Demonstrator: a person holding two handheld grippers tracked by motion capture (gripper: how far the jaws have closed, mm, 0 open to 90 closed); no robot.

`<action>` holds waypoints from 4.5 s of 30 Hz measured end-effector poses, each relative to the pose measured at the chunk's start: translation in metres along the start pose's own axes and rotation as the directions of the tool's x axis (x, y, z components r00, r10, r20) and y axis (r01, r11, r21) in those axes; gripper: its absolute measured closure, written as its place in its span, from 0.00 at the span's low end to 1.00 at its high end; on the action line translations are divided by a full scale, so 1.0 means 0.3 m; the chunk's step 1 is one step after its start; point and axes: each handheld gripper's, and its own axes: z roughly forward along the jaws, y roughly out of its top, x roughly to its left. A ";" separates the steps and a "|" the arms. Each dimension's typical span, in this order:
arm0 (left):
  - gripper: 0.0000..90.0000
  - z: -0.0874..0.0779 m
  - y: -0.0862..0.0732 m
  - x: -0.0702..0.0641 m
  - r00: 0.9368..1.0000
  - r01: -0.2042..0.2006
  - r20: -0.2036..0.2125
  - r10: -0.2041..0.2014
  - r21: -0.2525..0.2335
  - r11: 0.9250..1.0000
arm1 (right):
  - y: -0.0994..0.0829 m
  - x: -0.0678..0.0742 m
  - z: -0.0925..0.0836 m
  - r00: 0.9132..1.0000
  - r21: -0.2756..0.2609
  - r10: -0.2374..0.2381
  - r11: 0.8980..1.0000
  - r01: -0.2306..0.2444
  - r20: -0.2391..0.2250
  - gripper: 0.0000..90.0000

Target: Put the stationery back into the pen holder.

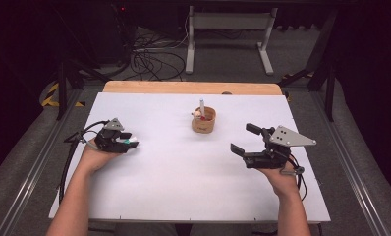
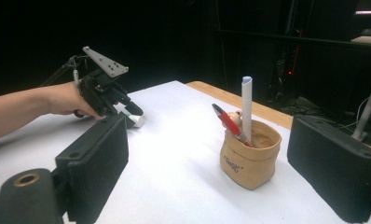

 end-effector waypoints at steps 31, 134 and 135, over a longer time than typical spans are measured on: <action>0.73 -0.042 0.054 -0.104 0.997 0.020 0.076 -0.005 -0.200 0.980 | -0.009 0.022 0.039 1.000 0.025 -0.006 1.000 0.007 -0.025 0.15; 0.72 -0.055 0.299 -0.637 0.946 0.076 0.277 0.165 -0.688 0.721 | -0.093 0.211 0.302 0.918 0.027 0.178 0.983 -0.180 -0.354 0.70; 0.72 -0.055 0.298 -0.637 0.947 0.073 0.276 0.167 -0.689 0.721 | -0.093 0.210 0.302 0.920 0.029 0.175 0.984 -0.176 -0.352 0.70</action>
